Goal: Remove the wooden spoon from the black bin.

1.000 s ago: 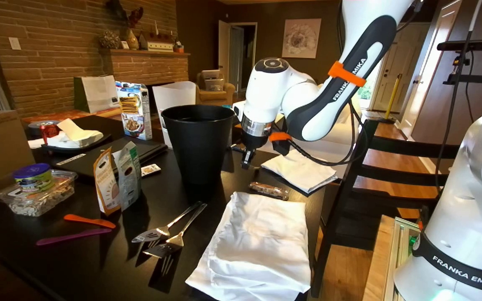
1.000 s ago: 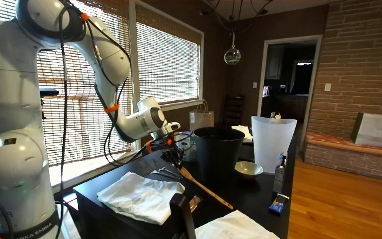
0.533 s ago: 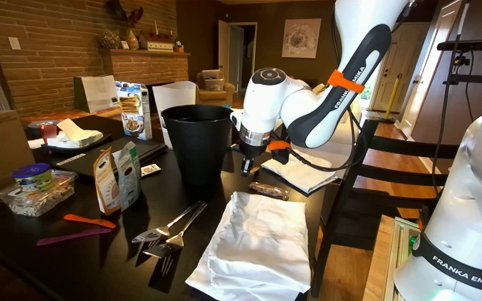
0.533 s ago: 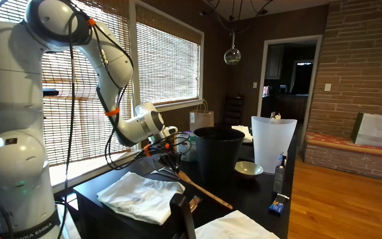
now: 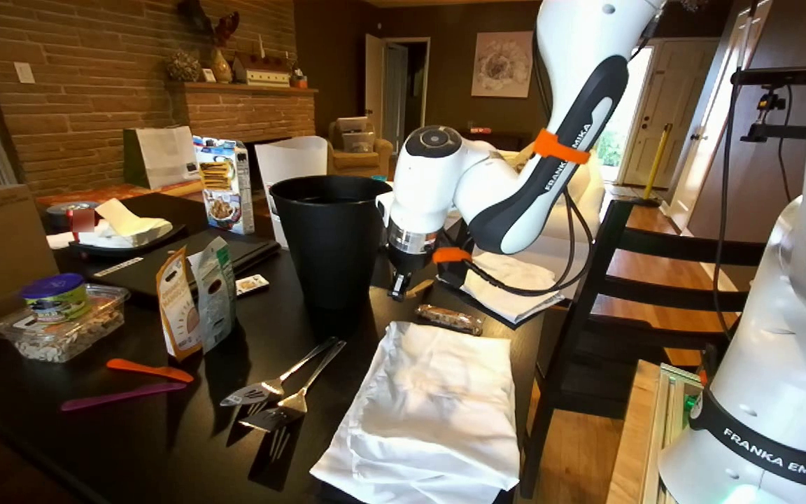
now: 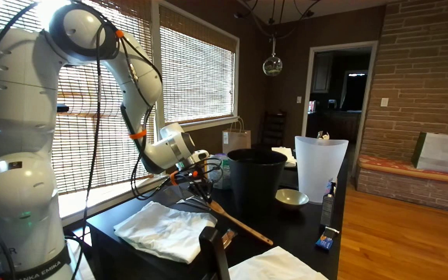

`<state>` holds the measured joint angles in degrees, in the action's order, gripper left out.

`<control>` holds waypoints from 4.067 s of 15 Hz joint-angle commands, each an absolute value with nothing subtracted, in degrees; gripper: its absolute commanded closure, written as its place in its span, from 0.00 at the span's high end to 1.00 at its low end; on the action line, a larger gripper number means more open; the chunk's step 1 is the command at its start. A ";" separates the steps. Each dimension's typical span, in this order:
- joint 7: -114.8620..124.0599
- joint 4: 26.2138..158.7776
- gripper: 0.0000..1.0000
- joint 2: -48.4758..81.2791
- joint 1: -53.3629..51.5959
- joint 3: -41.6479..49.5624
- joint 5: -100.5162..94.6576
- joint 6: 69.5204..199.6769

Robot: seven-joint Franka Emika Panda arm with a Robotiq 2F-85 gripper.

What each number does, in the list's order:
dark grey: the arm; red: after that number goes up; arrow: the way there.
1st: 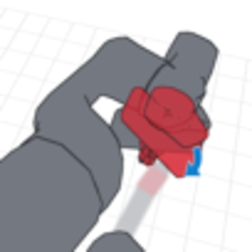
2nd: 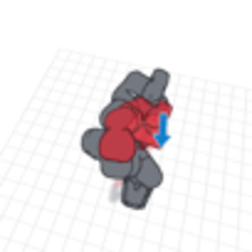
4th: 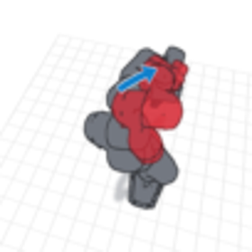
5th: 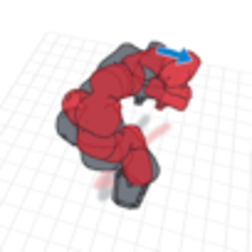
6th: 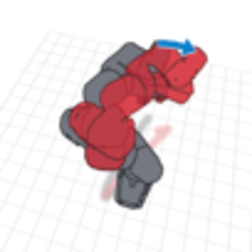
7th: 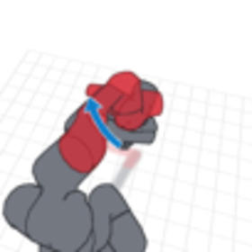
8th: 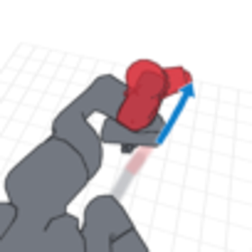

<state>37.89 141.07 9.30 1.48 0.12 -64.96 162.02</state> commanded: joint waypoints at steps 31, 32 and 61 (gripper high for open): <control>67.88 121.82 0.35 32.91 -2.14 -0.13 -80.68 158.01; 67.63 121.94 0.36 32.53 -1.99 -0.29 -80.04 158.02; 14.26 126.89 1.00 6.68 -0.62 -2.04 -25.88 138.76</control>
<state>19.43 126.54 10.71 1.16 -3.97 -29.15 144.68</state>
